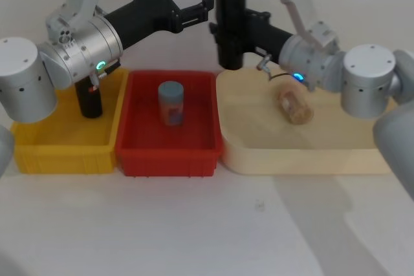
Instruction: Pick up the garbage bag with the one hand and transfer it to the other hand.
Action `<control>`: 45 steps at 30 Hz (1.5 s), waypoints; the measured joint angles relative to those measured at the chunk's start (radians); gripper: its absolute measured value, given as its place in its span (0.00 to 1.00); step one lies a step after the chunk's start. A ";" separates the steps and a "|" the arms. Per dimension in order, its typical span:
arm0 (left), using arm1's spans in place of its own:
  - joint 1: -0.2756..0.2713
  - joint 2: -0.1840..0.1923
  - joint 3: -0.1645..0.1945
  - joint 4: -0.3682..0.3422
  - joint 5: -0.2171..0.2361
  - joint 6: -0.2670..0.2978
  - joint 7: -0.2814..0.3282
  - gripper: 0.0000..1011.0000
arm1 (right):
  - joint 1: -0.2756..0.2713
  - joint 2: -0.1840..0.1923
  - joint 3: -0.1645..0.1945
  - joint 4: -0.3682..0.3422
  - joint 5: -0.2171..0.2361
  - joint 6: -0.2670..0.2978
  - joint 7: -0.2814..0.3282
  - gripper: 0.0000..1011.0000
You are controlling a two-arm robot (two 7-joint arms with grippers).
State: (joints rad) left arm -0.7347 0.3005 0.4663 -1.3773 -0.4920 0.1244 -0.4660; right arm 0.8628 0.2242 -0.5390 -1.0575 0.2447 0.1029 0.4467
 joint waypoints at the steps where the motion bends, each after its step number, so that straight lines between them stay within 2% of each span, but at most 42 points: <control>1: 0.000 0.000 0.000 0.000 0.000 0.000 0.000 0.99 | -0.003 0.008 0.005 -0.007 -0.005 0.013 -0.012 0.50; 13: 0.000 0.000 0.000 0.000 0.000 0.000 0.000 0.99 | -0.046 0.082 0.061 -0.087 -0.035 0.120 -0.109 0.50; 15: 0.000 0.000 0.000 0.000 0.000 0.000 0.000 0.99 | -0.057 0.098 0.074 -0.105 -0.039 0.139 -0.127 0.53; 17: 0.000 0.000 0.000 0.000 0.000 0.000 0.000 0.99 | -0.069 0.114 0.089 -0.122 -0.044 0.161 -0.146 0.61; 19: 0.000 0.000 0.000 0.000 0.000 0.000 0.000 0.99 | -0.075 0.124 0.098 -0.132 -0.047 0.174 -0.158 0.63; 21: 0.000 0.000 0.000 0.000 0.000 0.000 0.000 0.99 | -0.086 0.139 0.112 -0.148 -0.051 0.194 -0.175 0.69; 23: 0.000 0.000 0.000 0.000 0.000 0.000 0.000 0.99 | -0.095 0.152 0.123 -0.159 -0.055 0.211 -0.188 0.78; 31: 0.000 0.000 0.000 0.000 0.000 0.000 0.000 0.99 | -0.117 0.182 0.149 -0.190 -0.062 0.249 -0.218 0.99; 45: 0.000 0.000 0.000 0.000 0.000 0.000 0.000 0.99 | -0.134 0.205 0.171 -0.214 -0.068 0.279 -0.241 0.99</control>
State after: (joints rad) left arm -0.7348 0.3004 0.4663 -1.3773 -0.4919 0.1245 -0.4660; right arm 0.7288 0.4289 -0.3680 -1.2714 0.1766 0.3820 0.2055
